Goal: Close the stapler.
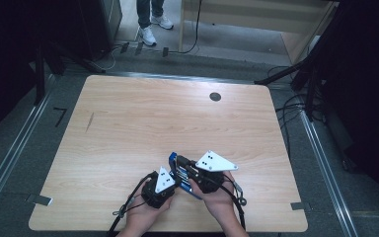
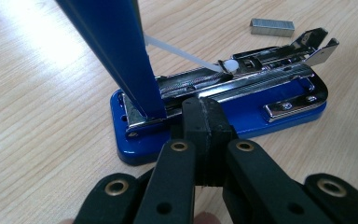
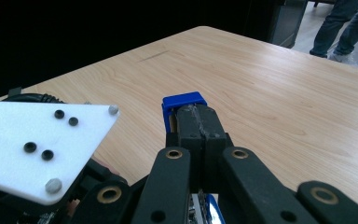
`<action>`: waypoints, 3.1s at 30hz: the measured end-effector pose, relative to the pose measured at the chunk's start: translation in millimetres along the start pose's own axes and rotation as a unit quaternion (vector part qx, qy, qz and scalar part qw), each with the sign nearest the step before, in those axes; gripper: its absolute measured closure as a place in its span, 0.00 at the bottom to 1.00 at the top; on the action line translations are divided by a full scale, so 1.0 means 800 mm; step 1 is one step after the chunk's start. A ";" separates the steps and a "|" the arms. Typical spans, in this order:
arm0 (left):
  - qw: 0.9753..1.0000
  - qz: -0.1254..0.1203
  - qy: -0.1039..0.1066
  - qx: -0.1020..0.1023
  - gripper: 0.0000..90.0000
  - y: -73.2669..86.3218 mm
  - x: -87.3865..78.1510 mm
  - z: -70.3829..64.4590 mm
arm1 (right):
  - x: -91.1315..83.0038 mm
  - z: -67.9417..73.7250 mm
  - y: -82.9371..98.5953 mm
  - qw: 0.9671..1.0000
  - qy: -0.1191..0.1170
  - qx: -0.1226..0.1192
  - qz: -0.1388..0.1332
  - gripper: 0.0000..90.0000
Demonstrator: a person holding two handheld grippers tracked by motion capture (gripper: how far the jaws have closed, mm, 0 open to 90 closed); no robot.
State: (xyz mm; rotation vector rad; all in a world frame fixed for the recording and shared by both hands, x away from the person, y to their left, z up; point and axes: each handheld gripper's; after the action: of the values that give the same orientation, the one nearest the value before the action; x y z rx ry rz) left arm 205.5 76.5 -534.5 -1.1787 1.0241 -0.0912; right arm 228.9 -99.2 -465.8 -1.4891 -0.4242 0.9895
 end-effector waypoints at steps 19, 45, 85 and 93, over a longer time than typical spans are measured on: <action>1.000 0.000 0.002 0.000 1.00 0.000 0.000 0.000 | 0.040 0.002 0.003 1.000 -0.011 0.000 0.017 1.00; 1.000 0.002 0.001 0.004 1.00 0.000 0.000 0.000 | 0.093 -0.007 0.011 0.994 -0.037 0.008 0.099 1.00; 1.000 0.000 0.000 0.004 1.00 0.000 0.000 0.000 | 0.038 -0.057 -0.001 0.994 0.036 0.037 0.095 0.91; 1.000 0.002 0.000 0.005 1.00 0.000 0.000 0.000 | 0.004 -0.082 0.006 0.993 0.077 0.046 0.080 0.86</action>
State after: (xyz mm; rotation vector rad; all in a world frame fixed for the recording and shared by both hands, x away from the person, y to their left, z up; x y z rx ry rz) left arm 205.4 76.5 -534.2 -1.1665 1.0246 -0.0932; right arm 280.1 -138.7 -478.4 -1.5210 -0.1480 0.9986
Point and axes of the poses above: each handheld gripper's, and its own axes: x roughly forward along the jaws, y roughly out of its underside, z roughly to its left, and after that the axes turned 1 degree about -y, right-handed
